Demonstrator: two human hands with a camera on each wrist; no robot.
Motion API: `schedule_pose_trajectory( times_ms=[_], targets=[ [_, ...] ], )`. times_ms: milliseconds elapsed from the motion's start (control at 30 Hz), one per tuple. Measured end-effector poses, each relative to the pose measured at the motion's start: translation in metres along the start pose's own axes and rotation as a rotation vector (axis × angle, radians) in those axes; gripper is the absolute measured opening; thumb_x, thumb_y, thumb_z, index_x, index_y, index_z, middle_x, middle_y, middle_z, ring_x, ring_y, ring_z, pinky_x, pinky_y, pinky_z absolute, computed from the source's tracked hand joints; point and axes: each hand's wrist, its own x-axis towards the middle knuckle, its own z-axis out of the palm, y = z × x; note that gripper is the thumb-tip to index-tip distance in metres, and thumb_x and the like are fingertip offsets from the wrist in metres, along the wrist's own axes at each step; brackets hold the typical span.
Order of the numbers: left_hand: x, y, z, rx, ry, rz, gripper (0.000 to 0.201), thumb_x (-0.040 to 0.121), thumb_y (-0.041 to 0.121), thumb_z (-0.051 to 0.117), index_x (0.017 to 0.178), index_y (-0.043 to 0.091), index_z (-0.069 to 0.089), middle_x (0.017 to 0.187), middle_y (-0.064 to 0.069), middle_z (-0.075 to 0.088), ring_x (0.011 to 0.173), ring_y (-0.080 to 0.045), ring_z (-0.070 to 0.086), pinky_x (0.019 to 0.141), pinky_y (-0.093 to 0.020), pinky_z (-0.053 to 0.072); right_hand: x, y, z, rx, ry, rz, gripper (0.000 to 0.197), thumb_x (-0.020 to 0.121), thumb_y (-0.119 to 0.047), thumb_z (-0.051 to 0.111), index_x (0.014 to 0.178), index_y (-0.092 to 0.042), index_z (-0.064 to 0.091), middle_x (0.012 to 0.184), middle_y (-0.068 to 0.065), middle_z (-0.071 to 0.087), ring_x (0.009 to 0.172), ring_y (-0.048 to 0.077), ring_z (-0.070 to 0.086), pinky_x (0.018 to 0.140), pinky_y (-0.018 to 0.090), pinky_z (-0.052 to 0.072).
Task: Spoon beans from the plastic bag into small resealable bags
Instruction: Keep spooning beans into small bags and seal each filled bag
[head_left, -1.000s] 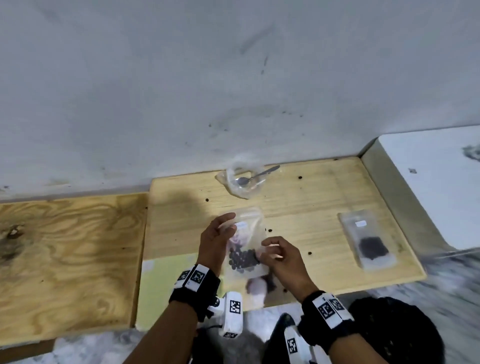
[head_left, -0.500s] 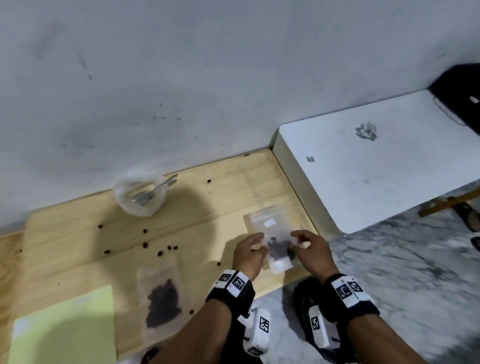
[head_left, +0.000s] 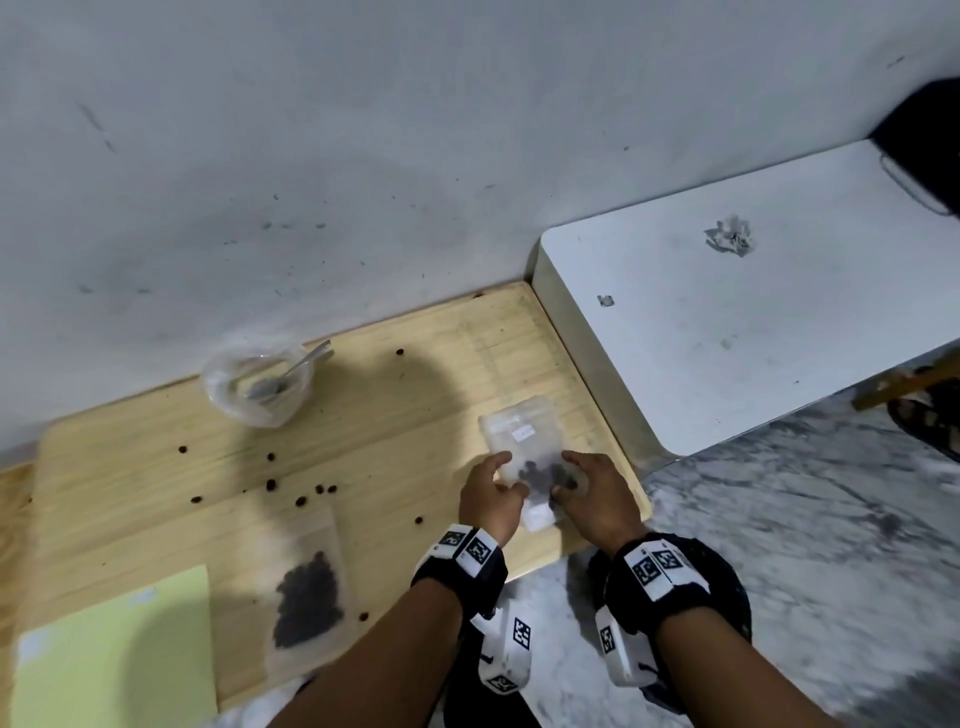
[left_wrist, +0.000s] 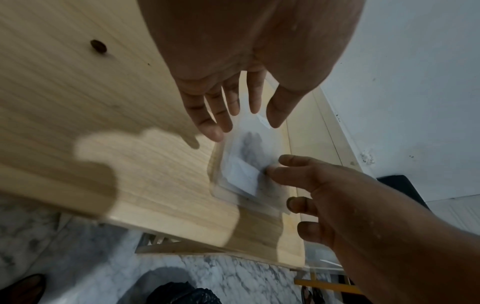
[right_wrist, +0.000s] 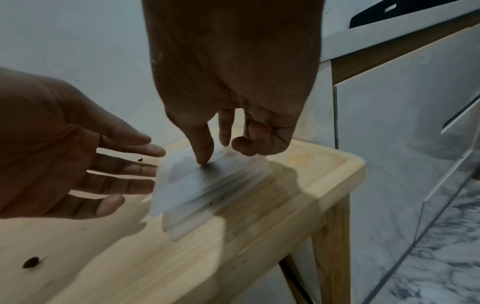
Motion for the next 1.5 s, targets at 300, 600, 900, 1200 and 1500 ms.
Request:
schedule_pose_trajectory(
  times_ms=[300, 600, 900, 1200, 1500],
  targets=[
    [-0.025, -0.035, -0.076, -0.128, 0.129, 0.010, 0.025, 0.084, 0.011, 0.069, 0.096, 0.033, 0.066, 0.097, 0.001, 0.068, 0.068, -0.018, 0.055, 0.067, -0.032, 0.045, -0.043, -0.058, 0.046, 0.181, 0.137, -0.227, 0.018, 0.087, -0.019, 0.065, 0.087, -0.036, 0.066, 0.084, -0.013, 0.069, 0.079, 0.009, 0.065, 0.076, 0.032, 0.055],
    [-0.075, -0.114, -0.225, -0.063, 0.504, -0.104, 0.011, 0.089, 0.019, 0.065, 0.098, 0.024, 0.067, 0.100, 0.004, 0.067, 0.073, -0.002, 0.058, 0.059, -0.010, 0.039, -0.092, -0.129, 0.170, -0.068, -0.406, -0.208, 0.026, 0.080, -0.042, 0.071, 0.103, -0.031, 0.066, 0.104, -0.012, 0.069, 0.096, 0.011, 0.065, 0.084, 0.025, 0.050],
    [-0.077, -0.162, -0.266, -0.006, 0.257, -0.181, 0.014, 0.081, 0.018, 0.070, 0.096, 0.016, 0.069, 0.104, 0.000, 0.068, 0.098, -0.019, 0.062, 0.081, -0.020, 0.041, -0.124, -0.169, 0.213, -0.098, -0.319, -0.150, 0.019, 0.071, -0.022, 0.070, 0.061, -0.021, 0.054, 0.057, -0.006, 0.058, 0.049, 0.008, 0.054, 0.041, 0.010, 0.036],
    [-0.079, -0.156, -0.283, -0.264, 0.181, -0.107, 0.022, 0.076, 0.002, 0.069, 0.076, 0.024, 0.070, 0.090, 0.002, 0.073, 0.090, -0.019, 0.068, 0.081, -0.030, 0.055, -0.142, -0.184, 0.231, 0.149, -0.200, -0.007, 0.019, 0.079, -0.018, 0.076, 0.096, -0.020, 0.067, 0.091, -0.002, 0.067, 0.086, 0.017, 0.064, 0.077, 0.033, 0.054],
    [-0.103, -0.138, -0.386, -0.385, 0.364, 0.172, 0.033, 0.076, -0.012, 0.065, 0.096, 0.013, 0.072, 0.089, 0.007, 0.069, 0.074, 0.000, 0.061, 0.064, -0.018, 0.046, -0.156, -0.263, 0.260, 0.412, -0.346, -0.226, 0.024, 0.083, -0.004, 0.072, 0.102, -0.019, 0.069, 0.090, -0.001, 0.062, 0.065, 0.010, 0.053, 0.054, 0.017, 0.040]
  ],
)
